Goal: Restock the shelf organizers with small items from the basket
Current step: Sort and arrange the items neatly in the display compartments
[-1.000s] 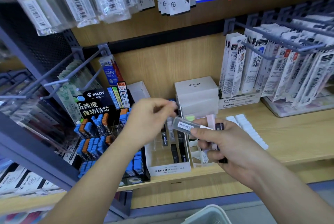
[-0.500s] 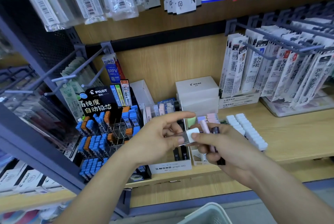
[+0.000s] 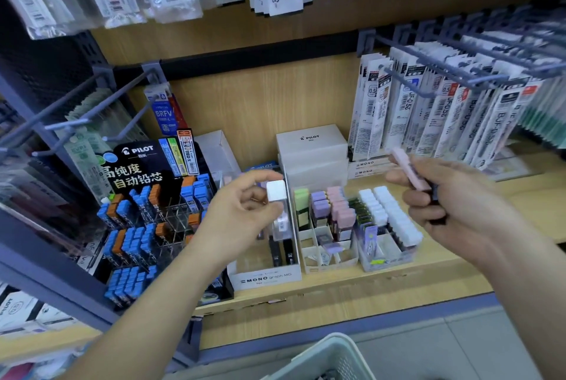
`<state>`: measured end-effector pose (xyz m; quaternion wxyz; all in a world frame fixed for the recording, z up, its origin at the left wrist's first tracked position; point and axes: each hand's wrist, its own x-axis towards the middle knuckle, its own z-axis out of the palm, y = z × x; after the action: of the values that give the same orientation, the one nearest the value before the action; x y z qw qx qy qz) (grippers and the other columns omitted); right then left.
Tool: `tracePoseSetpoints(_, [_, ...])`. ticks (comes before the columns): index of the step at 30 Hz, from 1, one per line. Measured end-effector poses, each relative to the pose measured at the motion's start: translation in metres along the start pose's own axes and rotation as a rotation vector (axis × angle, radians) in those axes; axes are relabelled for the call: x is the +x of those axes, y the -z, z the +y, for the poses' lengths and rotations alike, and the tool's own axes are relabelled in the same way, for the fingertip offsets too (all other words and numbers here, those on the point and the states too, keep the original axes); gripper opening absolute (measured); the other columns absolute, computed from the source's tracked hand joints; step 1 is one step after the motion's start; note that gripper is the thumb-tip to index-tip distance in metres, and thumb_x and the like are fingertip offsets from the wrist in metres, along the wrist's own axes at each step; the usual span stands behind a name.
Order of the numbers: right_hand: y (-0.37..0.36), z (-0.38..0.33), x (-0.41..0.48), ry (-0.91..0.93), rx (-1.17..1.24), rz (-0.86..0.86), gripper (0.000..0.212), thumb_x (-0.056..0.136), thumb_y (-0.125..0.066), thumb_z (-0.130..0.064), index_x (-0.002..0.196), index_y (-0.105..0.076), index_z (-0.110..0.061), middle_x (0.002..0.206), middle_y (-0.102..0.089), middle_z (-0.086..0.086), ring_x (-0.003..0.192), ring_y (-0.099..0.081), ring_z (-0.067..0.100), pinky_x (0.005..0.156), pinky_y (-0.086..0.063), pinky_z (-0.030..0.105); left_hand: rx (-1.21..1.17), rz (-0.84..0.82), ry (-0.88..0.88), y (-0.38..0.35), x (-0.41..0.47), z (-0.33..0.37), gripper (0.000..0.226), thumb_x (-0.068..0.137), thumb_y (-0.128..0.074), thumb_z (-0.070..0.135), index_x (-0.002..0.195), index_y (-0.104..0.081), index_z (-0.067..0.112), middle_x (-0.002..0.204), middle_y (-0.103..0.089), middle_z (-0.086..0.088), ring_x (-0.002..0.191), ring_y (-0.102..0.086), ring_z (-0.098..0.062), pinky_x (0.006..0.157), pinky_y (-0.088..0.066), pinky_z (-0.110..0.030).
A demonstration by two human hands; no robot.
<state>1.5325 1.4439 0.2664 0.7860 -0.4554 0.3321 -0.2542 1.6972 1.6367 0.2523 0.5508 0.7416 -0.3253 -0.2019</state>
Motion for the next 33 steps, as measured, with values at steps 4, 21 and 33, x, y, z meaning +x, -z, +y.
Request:
tracePoseSetpoints(4, [0.016,-0.005,0.001,0.041,-0.027,0.045,0.027,0.103,-0.043,-0.013,0.122,-0.056,0.001,0.066,-0.068,0.009,0.039,-0.036,0.007,0.030,-0.021,0.014,-0.026,0.004,-0.064,-0.032,0.009,0.008,0.023,0.082,-0.072,0.009,0.097,-0.063,0.024,0.075,-0.067,-0.017,0.062,-0.058,-0.033,0.066,-0.051,-0.042])
tracePoseSetpoints(21, [0.066,-0.021,-0.010,0.062,-0.068,0.112,0.020,0.096,-0.052,0.000,0.113,-0.060,-0.003,0.083,-0.066,0.011,0.047,-0.053,0.010,0.033,-0.022,0.016,0.604,-0.105,-0.301,-0.154,0.054,-0.015,0.019,0.079,-0.074,0.017,0.084,-0.058,0.025,0.078,-0.057,0.008,0.069,-0.050,-0.012,0.067,-0.046,-0.028])
tracePoseSetpoints(33, [0.061,-0.017,-0.018,0.095,-0.217,0.024,0.011,0.087,-0.070,-0.016,0.092,-0.069,-0.006,0.074,-0.072,0.010,0.049,-0.053,0.011,0.039,-0.018,0.020,1.147,-0.229,-0.488,-0.169,0.060,-0.024,0.019,0.090,-0.052,0.013,0.072,-0.057,0.017,0.085,-0.059,-0.004,0.092,-0.050,-0.023,0.065,-0.035,-0.030])
